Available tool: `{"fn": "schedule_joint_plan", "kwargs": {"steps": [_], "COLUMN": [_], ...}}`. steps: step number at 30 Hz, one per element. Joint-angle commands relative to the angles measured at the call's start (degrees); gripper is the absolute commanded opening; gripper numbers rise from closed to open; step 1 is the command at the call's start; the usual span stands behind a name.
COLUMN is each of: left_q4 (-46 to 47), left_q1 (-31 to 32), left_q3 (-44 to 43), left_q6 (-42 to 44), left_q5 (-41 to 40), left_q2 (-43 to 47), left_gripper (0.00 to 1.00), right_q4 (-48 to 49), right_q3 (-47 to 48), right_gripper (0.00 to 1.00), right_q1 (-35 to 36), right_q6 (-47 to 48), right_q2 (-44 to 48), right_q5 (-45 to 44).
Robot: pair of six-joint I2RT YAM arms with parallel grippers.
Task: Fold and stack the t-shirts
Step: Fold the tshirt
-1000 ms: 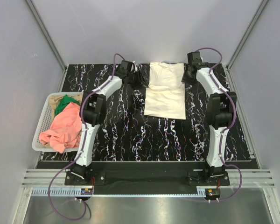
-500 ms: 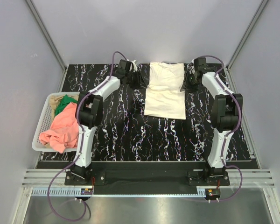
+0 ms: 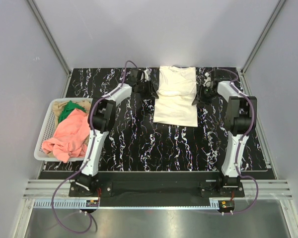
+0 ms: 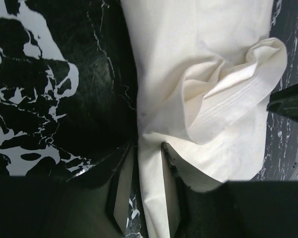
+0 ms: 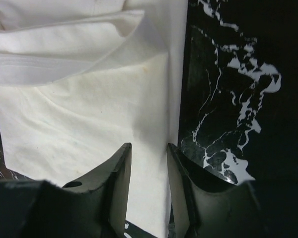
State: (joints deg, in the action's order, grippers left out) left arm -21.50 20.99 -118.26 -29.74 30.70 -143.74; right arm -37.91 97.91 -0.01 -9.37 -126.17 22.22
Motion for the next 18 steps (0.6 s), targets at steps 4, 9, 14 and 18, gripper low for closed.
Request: {"fn": "schedule_joint_plan", "kwargs": {"steps": [4,9,14,18], "left_q4": [1.46,0.84,1.36,4.17], "left_q1": [-0.34,-0.34,0.36,2.29], "left_q3": [-0.67,10.66,23.39,32.10], "left_q6": [-0.94,0.03,-1.20,-0.32], "left_q5": [2.88,-1.25,-1.25,-1.87], "left_q2": [4.07,14.78,22.00,27.19], "left_gripper": [0.36,0.40,0.41,0.41], "right_q4": [0.21,0.47,0.82,2.40], "right_q3": [-9.39,-15.98,-20.12,-23.63], "right_gripper": [0.43,0.47,0.45,0.45], "right_q1": [0.28,0.28,0.36,0.28], "right_q6": [-4.43,-3.12,-3.38,-3.91], "right_q2": [12.59,17.79,20.35,22.02], "right_q5": [-0.33,0.19,0.81,-1.56]}}
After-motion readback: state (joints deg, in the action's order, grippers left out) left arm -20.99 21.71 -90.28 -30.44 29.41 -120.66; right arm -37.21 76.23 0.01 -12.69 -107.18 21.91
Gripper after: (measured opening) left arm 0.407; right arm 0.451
